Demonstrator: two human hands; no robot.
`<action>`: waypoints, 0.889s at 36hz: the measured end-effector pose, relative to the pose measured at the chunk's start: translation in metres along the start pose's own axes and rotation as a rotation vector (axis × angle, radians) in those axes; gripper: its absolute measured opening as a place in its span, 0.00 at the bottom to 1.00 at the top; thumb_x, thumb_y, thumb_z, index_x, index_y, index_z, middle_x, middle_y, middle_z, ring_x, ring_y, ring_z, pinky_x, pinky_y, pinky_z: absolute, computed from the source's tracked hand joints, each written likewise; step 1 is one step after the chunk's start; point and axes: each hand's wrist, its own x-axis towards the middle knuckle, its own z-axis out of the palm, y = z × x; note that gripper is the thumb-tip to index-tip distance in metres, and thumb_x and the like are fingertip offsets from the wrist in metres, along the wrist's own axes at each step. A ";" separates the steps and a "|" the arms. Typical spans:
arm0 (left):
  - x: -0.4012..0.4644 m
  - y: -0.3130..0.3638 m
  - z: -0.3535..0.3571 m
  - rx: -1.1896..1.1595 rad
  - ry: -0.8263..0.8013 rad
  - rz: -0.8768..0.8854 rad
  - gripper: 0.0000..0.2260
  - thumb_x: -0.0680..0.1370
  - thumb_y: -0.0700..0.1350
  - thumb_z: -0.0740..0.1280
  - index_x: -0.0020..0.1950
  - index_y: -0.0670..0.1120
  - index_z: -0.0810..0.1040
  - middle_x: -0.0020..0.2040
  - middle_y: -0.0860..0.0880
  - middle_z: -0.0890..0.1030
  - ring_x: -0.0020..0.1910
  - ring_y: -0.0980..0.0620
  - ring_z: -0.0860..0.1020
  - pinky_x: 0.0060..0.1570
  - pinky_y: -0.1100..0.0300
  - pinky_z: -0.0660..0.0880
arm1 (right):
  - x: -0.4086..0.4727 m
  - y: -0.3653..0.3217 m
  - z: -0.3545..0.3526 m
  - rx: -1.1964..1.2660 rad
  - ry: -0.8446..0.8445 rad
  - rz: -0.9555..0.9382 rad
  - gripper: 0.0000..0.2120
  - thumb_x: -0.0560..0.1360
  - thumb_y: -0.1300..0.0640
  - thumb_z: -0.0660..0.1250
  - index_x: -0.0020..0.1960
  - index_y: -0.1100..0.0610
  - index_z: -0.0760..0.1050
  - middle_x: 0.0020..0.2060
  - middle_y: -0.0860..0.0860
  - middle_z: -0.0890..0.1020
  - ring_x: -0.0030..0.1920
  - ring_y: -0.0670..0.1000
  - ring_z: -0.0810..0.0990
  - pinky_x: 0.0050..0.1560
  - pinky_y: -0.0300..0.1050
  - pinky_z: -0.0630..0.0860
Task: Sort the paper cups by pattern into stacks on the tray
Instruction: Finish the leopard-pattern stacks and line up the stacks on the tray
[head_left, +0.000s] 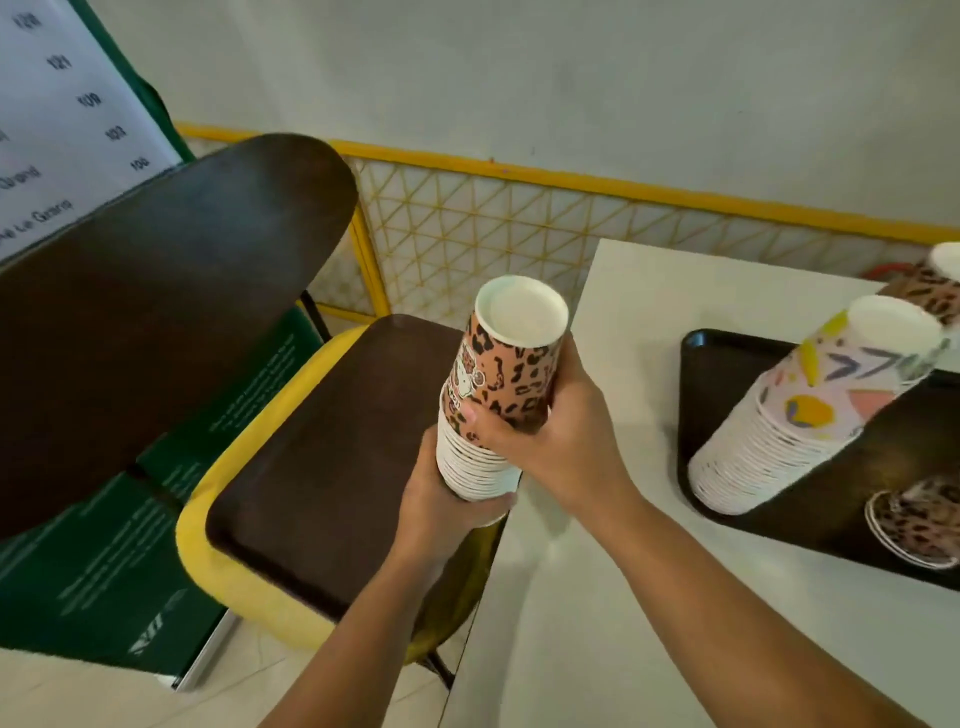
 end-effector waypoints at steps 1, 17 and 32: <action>-0.003 0.003 0.010 -0.006 -0.026 0.009 0.40 0.60 0.44 0.82 0.68 0.54 0.68 0.59 0.55 0.80 0.58 0.55 0.79 0.53 0.51 0.81 | -0.005 0.000 -0.011 -0.014 0.019 -0.005 0.34 0.57 0.38 0.69 0.60 0.40 0.61 0.53 0.38 0.76 0.55 0.37 0.76 0.53 0.33 0.75; -0.059 0.028 0.178 -0.031 -0.445 -0.076 0.41 0.58 0.45 0.83 0.67 0.57 0.70 0.59 0.56 0.81 0.58 0.55 0.79 0.57 0.47 0.79 | -0.092 0.030 -0.172 -0.060 0.205 0.106 0.38 0.58 0.38 0.74 0.63 0.38 0.59 0.54 0.36 0.74 0.55 0.33 0.73 0.50 0.24 0.71; -0.104 0.052 0.264 -0.110 -0.520 -0.136 0.44 0.57 0.45 0.82 0.70 0.58 0.69 0.62 0.57 0.80 0.62 0.55 0.78 0.61 0.46 0.76 | -0.118 0.042 -0.287 0.040 0.142 0.074 0.35 0.68 0.41 0.69 0.71 0.47 0.59 0.63 0.41 0.74 0.62 0.39 0.73 0.60 0.40 0.74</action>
